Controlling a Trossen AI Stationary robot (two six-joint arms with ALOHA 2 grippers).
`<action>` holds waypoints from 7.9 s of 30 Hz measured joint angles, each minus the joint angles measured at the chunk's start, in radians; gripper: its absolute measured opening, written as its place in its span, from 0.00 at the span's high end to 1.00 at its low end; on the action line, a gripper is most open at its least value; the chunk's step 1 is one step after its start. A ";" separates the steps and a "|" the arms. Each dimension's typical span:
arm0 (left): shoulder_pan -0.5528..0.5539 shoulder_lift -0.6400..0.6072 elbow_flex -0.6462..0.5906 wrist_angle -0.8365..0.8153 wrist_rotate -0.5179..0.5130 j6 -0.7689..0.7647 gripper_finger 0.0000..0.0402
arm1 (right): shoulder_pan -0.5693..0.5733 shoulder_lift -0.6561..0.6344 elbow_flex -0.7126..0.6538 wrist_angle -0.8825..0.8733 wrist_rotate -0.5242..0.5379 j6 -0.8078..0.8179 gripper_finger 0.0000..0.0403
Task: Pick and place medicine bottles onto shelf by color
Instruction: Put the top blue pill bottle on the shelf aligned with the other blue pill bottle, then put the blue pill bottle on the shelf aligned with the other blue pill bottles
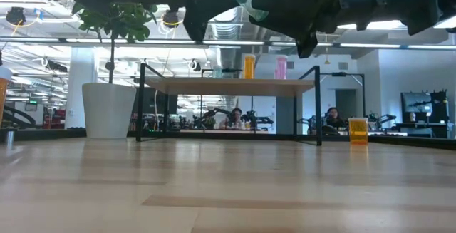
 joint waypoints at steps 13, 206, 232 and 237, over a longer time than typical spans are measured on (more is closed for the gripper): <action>0.000 0.000 0.000 -0.009 -0.001 -0.006 0.66 | 0.000 0.000 0.000 -0.002 -0.002 0.002 0.69; -0.459 -0.348 0.123 -1.487 -0.309 -0.840 0.66 | -0.028 -0.130 0.001 -0.342 0.057 0.108 0.37; -0.853 -0.047 -0.048 -0.955 -0.069 -1.884 0.29 | -0.027 -0.130 0.001 -0.373 0.057 0.125 0.37; -0.851 0.059 -0.041 -0.920 -0.016 -1.955 0.30 | -0.027 -0.130 0.001 -0.374 0.057 0.124 0.37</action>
